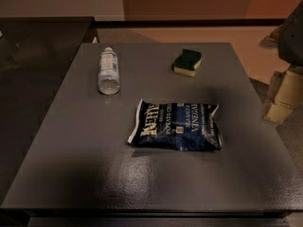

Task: Place blue plastic bottle upright

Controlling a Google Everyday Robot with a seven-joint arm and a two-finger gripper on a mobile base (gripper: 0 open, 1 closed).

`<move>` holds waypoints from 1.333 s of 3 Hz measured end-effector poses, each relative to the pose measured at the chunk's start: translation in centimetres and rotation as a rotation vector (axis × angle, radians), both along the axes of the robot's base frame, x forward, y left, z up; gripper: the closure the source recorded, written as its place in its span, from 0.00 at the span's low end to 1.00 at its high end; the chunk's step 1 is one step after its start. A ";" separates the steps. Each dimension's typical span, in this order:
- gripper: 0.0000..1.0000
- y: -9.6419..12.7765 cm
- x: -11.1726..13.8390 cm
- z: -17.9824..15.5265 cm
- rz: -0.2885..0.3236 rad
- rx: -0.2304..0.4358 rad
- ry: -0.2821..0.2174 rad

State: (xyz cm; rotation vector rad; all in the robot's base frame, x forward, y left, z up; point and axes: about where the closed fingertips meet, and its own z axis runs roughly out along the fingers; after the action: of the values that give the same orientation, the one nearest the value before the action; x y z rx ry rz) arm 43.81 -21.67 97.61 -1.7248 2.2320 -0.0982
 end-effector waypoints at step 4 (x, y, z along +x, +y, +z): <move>0.00 4.8 6.5 -2.6 -0.162 0.027 -0.009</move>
Offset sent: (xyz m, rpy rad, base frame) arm 0.0213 0.0163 -0.0114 -0.0207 0.0301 -0.0210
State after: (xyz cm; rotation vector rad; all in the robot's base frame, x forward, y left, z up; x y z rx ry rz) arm 50.32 -16.82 95.03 -1.5240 2.3523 -0.1117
